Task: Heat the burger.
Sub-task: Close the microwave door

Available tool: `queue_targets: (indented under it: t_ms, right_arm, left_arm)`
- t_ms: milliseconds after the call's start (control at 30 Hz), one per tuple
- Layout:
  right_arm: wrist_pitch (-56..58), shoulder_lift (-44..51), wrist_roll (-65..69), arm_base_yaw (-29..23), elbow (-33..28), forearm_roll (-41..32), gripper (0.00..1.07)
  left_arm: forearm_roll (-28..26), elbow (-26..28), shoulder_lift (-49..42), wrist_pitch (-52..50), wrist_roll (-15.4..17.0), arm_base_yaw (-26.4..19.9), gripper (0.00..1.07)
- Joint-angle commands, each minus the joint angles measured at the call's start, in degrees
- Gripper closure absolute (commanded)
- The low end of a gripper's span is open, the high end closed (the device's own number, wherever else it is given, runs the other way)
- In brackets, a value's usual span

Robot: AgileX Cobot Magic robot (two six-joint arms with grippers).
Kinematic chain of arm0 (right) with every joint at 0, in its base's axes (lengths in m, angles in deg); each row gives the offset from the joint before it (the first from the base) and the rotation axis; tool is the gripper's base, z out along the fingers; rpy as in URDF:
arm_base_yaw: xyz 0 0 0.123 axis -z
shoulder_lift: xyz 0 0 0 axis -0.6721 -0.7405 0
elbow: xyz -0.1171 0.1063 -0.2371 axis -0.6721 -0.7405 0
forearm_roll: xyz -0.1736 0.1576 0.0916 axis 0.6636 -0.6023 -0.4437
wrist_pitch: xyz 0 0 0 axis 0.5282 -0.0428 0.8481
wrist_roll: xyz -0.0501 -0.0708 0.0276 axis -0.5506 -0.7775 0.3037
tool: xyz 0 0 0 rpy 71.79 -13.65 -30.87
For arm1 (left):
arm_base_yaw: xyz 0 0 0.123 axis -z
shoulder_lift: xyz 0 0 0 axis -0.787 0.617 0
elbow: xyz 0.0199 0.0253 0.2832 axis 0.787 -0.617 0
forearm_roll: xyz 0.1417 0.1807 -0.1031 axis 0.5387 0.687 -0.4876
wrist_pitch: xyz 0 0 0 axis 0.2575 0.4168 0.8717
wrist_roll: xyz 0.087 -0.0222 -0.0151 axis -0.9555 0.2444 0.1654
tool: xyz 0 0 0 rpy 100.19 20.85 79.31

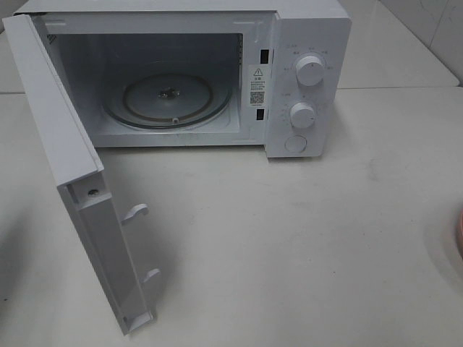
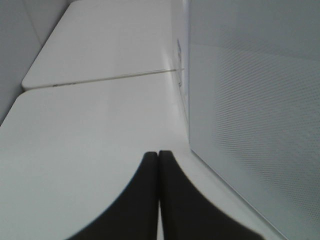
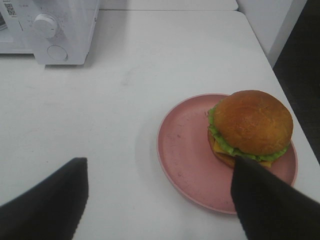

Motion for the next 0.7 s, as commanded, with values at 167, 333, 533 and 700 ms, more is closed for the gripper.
queue_targets:
  t_ms: [167,333,533,700]
  right_arm:
    - [-0.23,1.49,-0.06,0.29,-0.29,-0.17,0.31]
    - [-0.23,1.49,-0.06,0.29,-0.29,-0.17,0.31]
    - [-0.23,1.49,-0.06,0.29,-0.29,-0.17,0.31]
    - [-0.23,1.49,-0.06,0.29,-0.29,-0.17,0.31]
  left_arm:
    - [9.17,-0.11,8.82,-12.83,5.90,-0.06,1.07]
    - [13.41,0.11,14.44,-20.40,6.82,1.26,1.07]
    - [13.12,1.26,19.94,-23.66,5.67,6.42,1.07]
    - [9.00,2.98,22.46,-25.90,5.04,10.83,1.07]
